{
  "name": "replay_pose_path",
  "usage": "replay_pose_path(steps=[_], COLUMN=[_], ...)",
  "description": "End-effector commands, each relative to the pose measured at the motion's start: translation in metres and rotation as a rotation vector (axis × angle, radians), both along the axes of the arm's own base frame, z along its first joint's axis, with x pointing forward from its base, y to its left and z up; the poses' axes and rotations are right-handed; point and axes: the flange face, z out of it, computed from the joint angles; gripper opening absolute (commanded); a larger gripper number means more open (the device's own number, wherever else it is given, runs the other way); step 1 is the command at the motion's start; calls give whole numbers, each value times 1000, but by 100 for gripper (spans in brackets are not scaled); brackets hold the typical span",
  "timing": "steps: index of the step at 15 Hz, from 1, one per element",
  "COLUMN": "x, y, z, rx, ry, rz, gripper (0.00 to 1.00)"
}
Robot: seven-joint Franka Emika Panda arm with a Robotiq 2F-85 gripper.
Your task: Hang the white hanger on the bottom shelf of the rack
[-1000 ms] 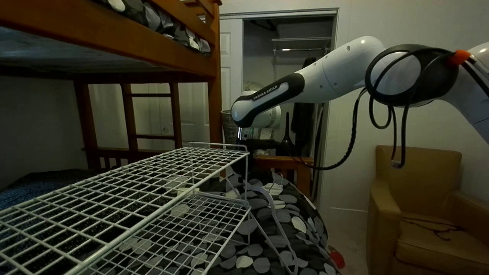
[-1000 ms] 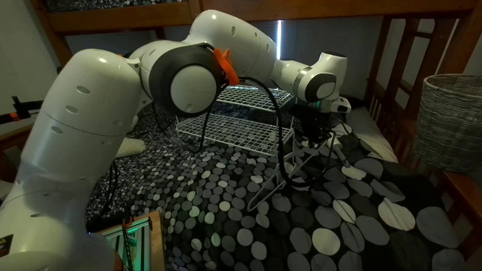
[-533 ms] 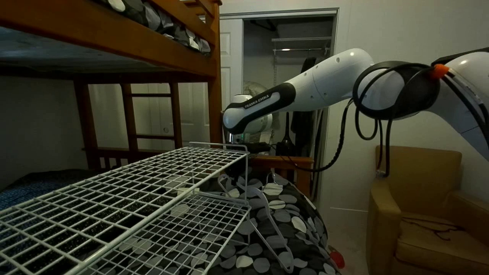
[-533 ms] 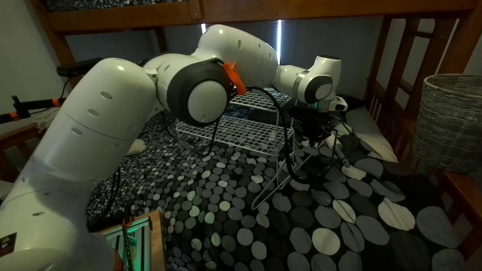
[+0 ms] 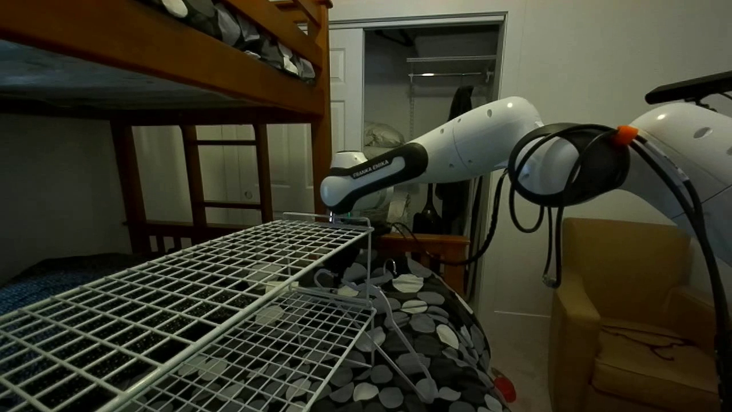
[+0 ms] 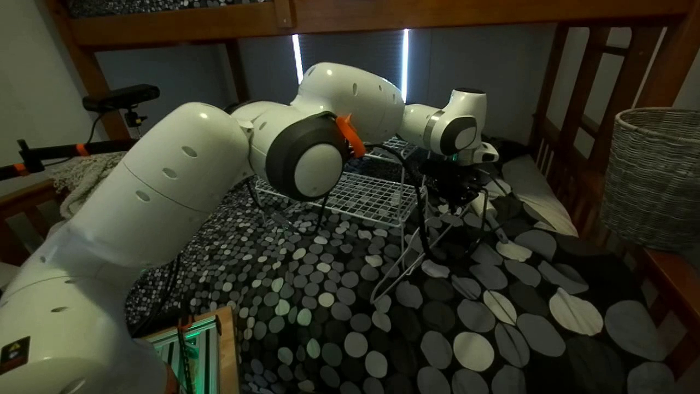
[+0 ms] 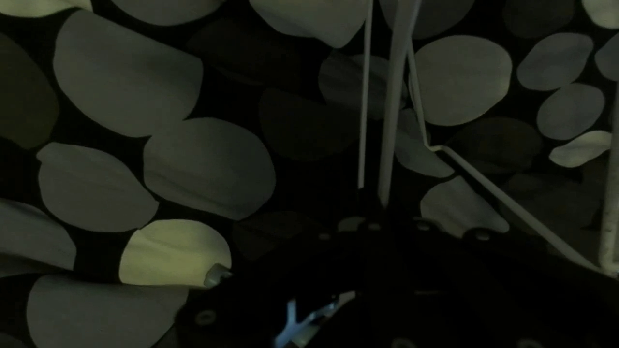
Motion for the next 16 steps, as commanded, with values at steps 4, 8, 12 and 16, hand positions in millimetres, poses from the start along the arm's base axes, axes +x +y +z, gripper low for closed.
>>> replay_pose_path(steps=[4, 8, 12, 16], x=[5, 8, 8, 9], y=[24, 26, 17, -7], z=[-19, -19, -23, -12], rx=[-55, -106, -99, -99], ry=[-12, -44, 2, 58], rz=[-47, -51, -15, 48], gripper=[1, 1, 1, 1])
